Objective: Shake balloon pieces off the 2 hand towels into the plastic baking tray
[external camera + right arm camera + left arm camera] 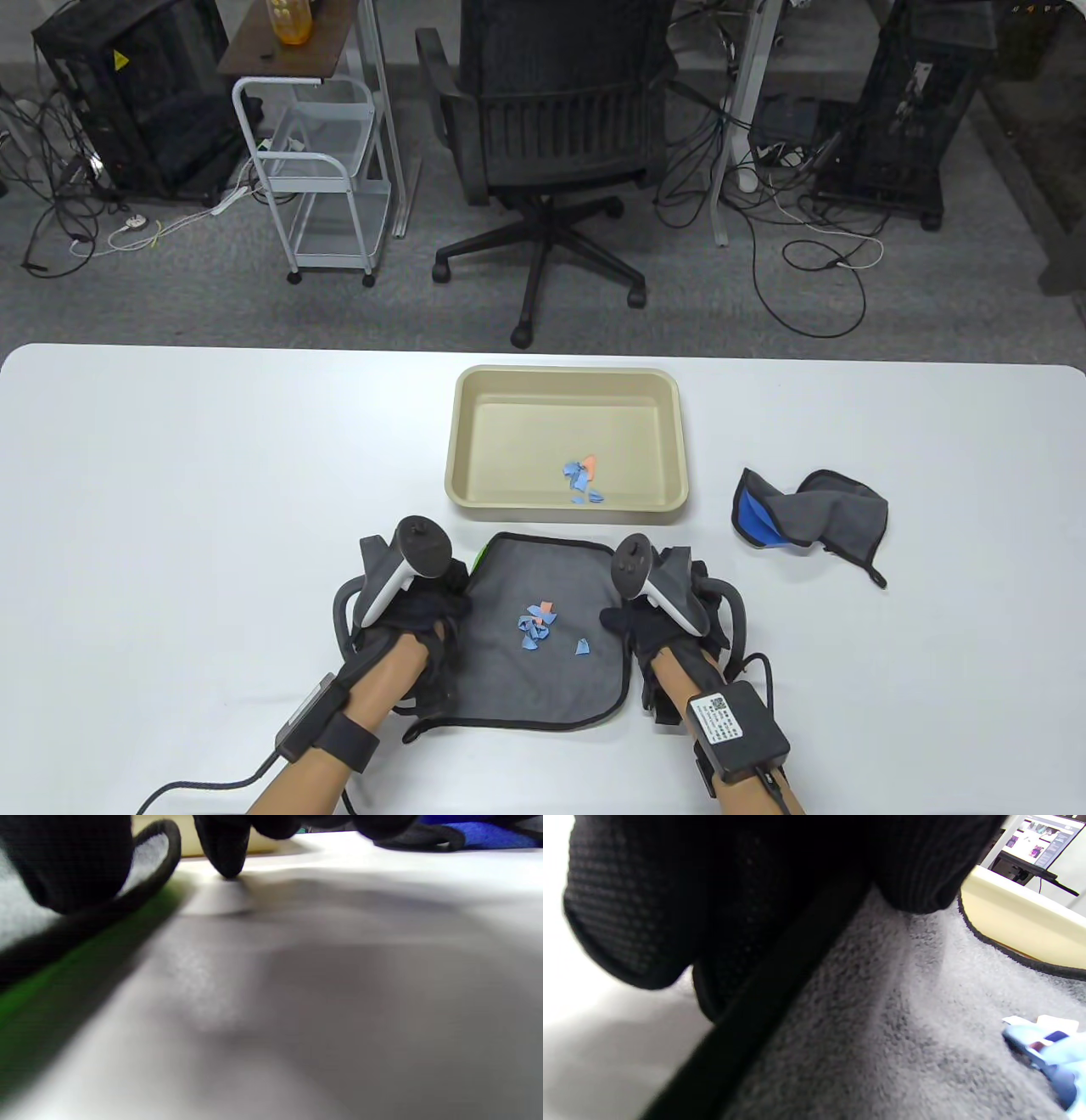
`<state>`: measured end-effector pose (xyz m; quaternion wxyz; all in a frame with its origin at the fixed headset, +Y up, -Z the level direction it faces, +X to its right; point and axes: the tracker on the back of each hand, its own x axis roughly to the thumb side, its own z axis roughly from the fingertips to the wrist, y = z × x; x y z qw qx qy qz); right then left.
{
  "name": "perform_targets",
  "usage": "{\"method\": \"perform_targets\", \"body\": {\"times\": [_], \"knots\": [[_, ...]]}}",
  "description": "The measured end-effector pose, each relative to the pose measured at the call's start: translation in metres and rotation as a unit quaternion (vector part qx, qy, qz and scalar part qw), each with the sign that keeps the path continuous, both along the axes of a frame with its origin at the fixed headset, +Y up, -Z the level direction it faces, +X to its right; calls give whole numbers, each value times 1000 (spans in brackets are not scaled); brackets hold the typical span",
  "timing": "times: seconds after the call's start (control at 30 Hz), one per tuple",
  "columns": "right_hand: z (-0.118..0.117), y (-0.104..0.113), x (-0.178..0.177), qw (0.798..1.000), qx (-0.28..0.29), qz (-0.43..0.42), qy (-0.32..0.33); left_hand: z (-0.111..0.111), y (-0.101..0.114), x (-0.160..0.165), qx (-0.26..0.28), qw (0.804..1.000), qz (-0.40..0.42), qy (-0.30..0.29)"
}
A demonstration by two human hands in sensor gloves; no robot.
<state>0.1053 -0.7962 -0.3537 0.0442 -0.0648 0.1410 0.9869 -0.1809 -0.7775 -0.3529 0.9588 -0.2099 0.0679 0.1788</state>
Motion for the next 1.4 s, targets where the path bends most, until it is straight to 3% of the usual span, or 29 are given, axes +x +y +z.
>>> {"method": "perform_targets", "body": {"times": [0.3,0.5,0.73,1.0,1.4], "knots": [[0,-4,9,992,-15,-112,-60,-1,-3,2,-10,1000,4,0],[2,9,13,980,-14,-190,-57,1,5,7,-19,1000,23,-8],[9,42,17,972,-11,-230,-45,3,26,22,-45,998,36,-15],[5,91,13,971,1,-235,-31,-1,70,44,-34,999,36,-17],[-25,162,4,967,20,-250,-31,-45,132,53,-52,995,85,12]]}}
